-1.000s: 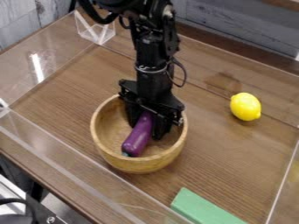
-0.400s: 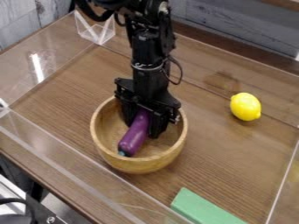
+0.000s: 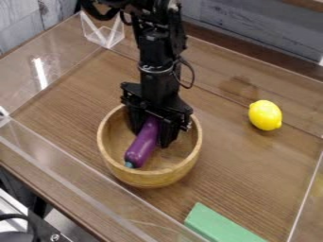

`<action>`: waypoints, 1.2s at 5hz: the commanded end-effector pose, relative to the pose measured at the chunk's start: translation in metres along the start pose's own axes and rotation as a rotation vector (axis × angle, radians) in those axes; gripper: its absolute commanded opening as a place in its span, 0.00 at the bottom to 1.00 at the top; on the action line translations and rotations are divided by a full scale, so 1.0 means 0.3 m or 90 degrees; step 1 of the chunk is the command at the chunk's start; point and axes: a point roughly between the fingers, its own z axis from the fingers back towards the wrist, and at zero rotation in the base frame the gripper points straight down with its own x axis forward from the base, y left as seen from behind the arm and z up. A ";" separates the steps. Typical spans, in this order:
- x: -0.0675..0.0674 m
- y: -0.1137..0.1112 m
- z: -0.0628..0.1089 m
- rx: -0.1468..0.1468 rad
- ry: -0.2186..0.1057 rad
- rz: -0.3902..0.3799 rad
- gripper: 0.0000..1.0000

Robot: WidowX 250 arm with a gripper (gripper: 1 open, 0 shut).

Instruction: Remove the purple eggplant from inside the brown bowl and put it on the table

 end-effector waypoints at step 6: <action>-0.006 0.038 0.080 -0.004 -0.032 0.032 0.00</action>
